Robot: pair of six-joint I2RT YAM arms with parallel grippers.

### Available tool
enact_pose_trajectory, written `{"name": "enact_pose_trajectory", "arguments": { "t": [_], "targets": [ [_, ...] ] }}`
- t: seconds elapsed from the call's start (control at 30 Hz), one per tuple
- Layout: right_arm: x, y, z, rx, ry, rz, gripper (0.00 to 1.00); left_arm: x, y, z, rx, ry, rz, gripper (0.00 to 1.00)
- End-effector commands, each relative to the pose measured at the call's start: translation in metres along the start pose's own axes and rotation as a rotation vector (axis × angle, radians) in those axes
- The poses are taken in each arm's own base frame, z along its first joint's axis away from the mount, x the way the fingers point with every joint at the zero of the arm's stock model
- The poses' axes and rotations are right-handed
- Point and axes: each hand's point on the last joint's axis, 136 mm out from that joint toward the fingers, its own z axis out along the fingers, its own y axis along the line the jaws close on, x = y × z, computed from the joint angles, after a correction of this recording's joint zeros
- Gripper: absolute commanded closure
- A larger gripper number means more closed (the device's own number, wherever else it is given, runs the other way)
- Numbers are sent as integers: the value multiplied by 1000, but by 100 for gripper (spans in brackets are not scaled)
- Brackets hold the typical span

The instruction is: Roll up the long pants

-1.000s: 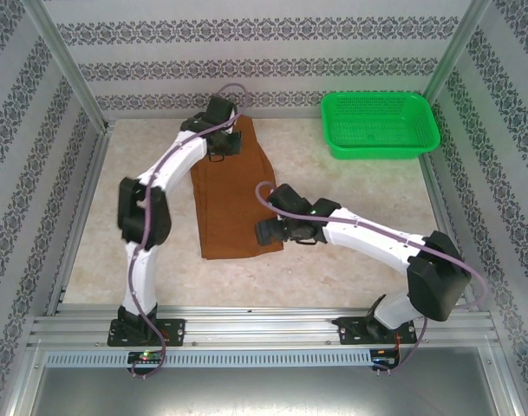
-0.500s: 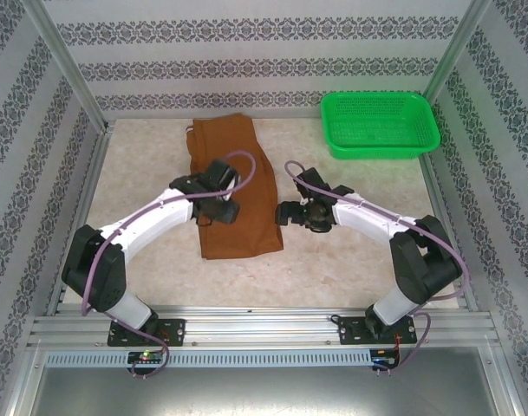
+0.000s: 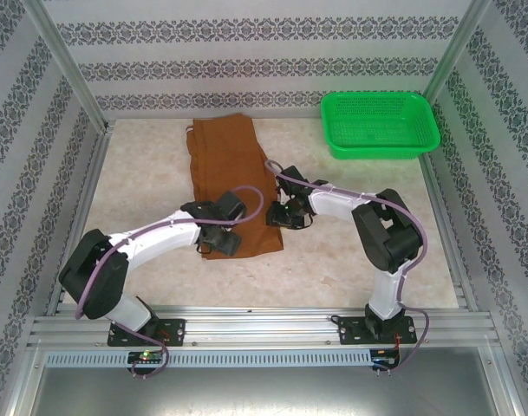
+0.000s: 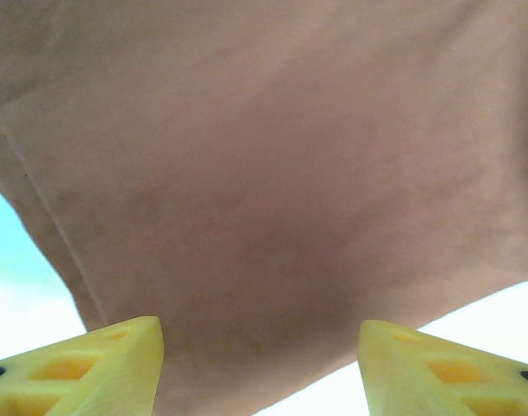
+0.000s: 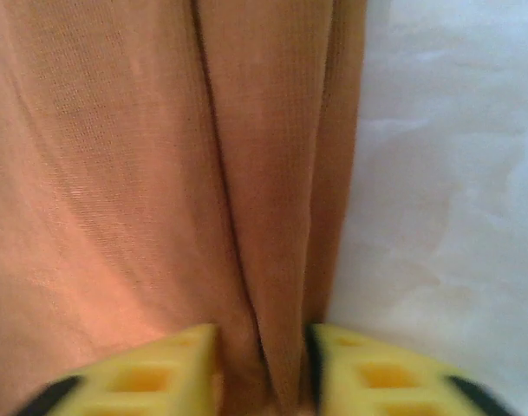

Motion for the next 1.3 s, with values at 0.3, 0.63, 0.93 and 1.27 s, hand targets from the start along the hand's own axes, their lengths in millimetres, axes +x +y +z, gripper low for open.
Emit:
{"name": "enact_pose_trajectory", "arguments": {
  "t": [0.3,0.63,0.93,1.27],
  "targets": [
    [23,-78,-20,67,-25,200,100,-3,-25,-4,-49,-28,164,40],
    [22,-72,-36,74,-83,198,6,2,-94,-8,-38,-126,506,30],
    [22,-70,-44,52,-103,204,6,6,-78,45,-169,-24,531,31],
    [27,-84,-63,66,-148,228,8,-20,-45,72,-310,33,497,97]
  ]
}}
